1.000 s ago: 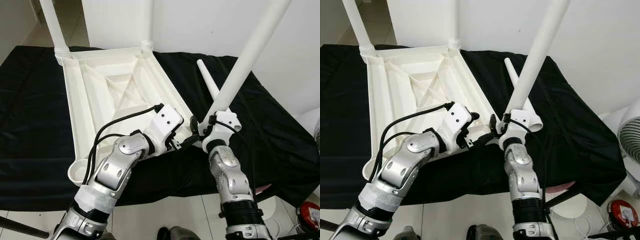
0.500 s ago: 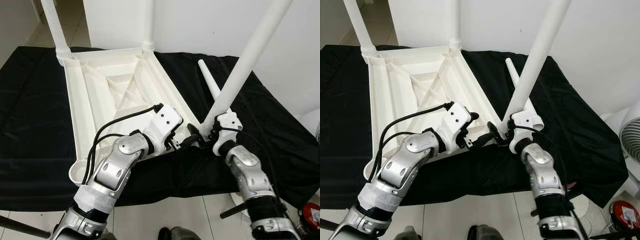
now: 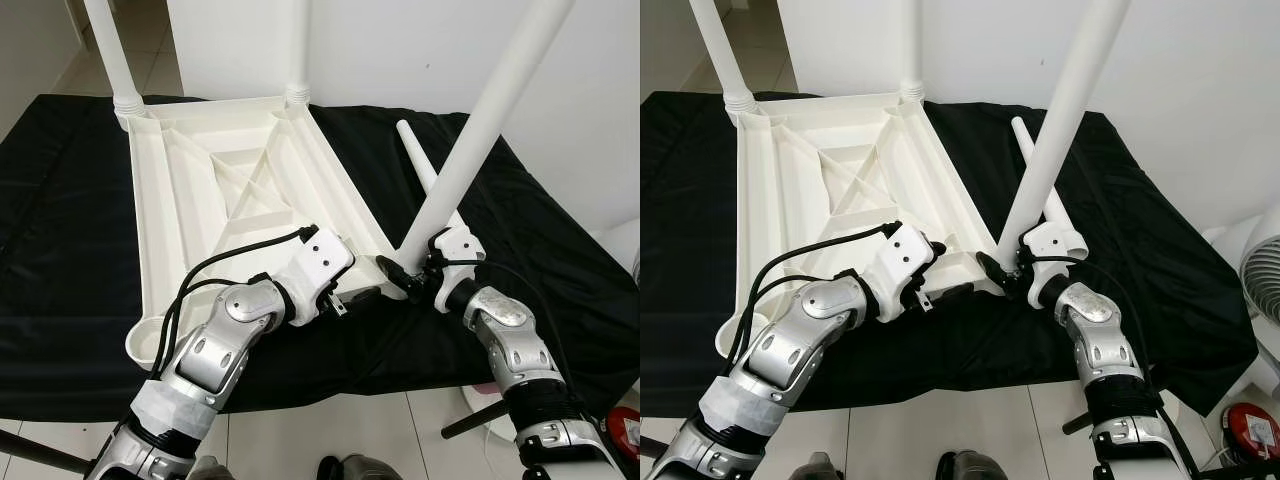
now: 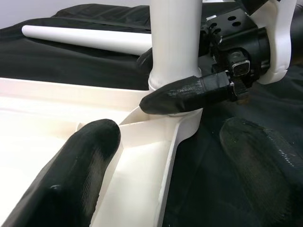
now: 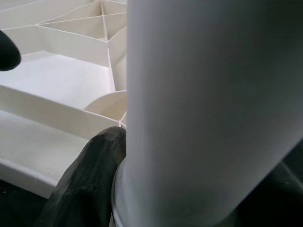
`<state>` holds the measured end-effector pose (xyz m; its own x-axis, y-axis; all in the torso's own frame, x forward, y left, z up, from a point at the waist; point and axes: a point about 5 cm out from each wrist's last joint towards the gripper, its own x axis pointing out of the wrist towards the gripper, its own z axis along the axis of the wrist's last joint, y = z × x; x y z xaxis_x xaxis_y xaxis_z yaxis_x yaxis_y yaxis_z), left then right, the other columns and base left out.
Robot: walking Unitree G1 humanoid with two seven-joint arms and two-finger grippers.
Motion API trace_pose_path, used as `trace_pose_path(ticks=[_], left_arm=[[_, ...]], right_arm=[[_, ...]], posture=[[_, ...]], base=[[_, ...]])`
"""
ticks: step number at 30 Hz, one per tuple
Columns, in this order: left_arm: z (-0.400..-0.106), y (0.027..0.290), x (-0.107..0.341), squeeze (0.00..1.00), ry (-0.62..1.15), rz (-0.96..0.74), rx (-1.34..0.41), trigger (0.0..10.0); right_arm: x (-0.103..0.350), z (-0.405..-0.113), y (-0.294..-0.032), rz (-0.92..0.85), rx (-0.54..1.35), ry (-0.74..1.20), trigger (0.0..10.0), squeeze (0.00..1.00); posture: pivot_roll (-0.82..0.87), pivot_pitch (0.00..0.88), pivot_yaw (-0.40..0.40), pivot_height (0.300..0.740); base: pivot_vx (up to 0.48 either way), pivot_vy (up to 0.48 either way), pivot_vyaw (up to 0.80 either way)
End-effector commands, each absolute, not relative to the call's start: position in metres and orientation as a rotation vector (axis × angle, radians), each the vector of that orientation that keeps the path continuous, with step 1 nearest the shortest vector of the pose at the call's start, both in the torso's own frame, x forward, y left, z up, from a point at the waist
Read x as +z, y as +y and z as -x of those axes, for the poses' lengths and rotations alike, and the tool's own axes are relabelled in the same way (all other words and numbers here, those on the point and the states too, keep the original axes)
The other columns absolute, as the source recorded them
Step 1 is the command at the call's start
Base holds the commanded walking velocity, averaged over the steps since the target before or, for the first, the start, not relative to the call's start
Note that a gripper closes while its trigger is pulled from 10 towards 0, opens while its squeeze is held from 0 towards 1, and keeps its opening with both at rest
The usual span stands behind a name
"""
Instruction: Building children table
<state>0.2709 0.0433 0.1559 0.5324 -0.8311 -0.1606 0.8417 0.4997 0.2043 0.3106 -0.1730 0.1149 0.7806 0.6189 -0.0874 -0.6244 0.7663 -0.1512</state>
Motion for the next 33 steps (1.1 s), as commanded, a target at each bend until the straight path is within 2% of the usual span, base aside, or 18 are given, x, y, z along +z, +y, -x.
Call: trace_pose_path(ticks=[1, 10, 11, 17, 23, 29, 31, 32, 33], left_arm=[[-0.267, 0.044, 0.157, 0.00, 0.040, -0.282, -1.075, 10.0], [-0.266, 0.040, 0.162, 0.00, 0.018, -0.261, -1.051, 10.0], [-0.265, 0.039, 0.161, 0.00, 0.022, -0.257, -1.053, 10.0], [-0.266, 0.039, 0.161, 0.00, 0.026, -0.271, -1.073, 10.0], [-0.270, 0.041, 0.163, 0.00, 0.021, -0.277, -1.049, 10.0], [-0.272, 0.041, 0.163, 0.00, 0.018, -0.267, -1.022, 10.0], [-0.278, 0.043, 0.169, 0.00, 0.001, -0.221, -0.979, 10.0], [-0.278, 0.043, 0.169, 0.00, 0.001, -0.221, -0.979, 10.0], [-0.280, 0.045, 0.171, 0.00, -0.007, -0.213, -0.952, 10.0]], right_arm=[[0.104, -0.307, -0.166, 0.163, 0.750, 0.080, 0.0, 0.00], [0.098, -0.303, -0.167, 0.134, 0.760, 0.080, 0.0, 0.00], [0.097, -0.303, -0.167, 0.140, 0.751, 0.085, 10.0, 0.00], [0.096, -0.300, -0.162, 0.109, 0.678, 0.070, 10.0, 0.00], [0.096, -0.300, -0.152, 0.114, 0.485, 0.072, 10.0, 0.00], [0.097, -0.298, -0.144, 0.098, 0.430, 0.067, 10.0, 0.00], [0.098, -0.299, -0.135, 0.065, 0.276, 0.081, 10.0, 0.00], [0.098, -0.299, -0.135, 0.065, 0.276, 0.081, 10.0, 0.00], [0.099, -0.298, -0.130, 0.038, 0.168, 0.087, 10.0, 0.00]], posture=[[0.11, 0.019, -0.066, 0.740], [0.03, 0.036, -0.078, 0.740], [0.03, 0.034, -0.073, 0.740], [0.02, 0.042, -0.055, 0.740], [0.04, 0.042, -0.045, 0.740], [0.05, 0.043, -0.042, 0.740], [0.05, 0.043, -0.047, 0.740], [0.05, 0.043, -0.047, 0.740], [0.07, 0.046, -0.054, 0.740]], base=[[0.000, 0.000, 0.00], [0.000, 0.000, 0.00], [0.000, 0.000, 0.00], [0.000, 0.000, 0.00], [0.000, 0.000, 0.00], [0.000, 0.000, 0.00], [0.000, 0.000, 0.00], [0.000, 0.000, 0.00], [0.000, 0.000, 0.00]])
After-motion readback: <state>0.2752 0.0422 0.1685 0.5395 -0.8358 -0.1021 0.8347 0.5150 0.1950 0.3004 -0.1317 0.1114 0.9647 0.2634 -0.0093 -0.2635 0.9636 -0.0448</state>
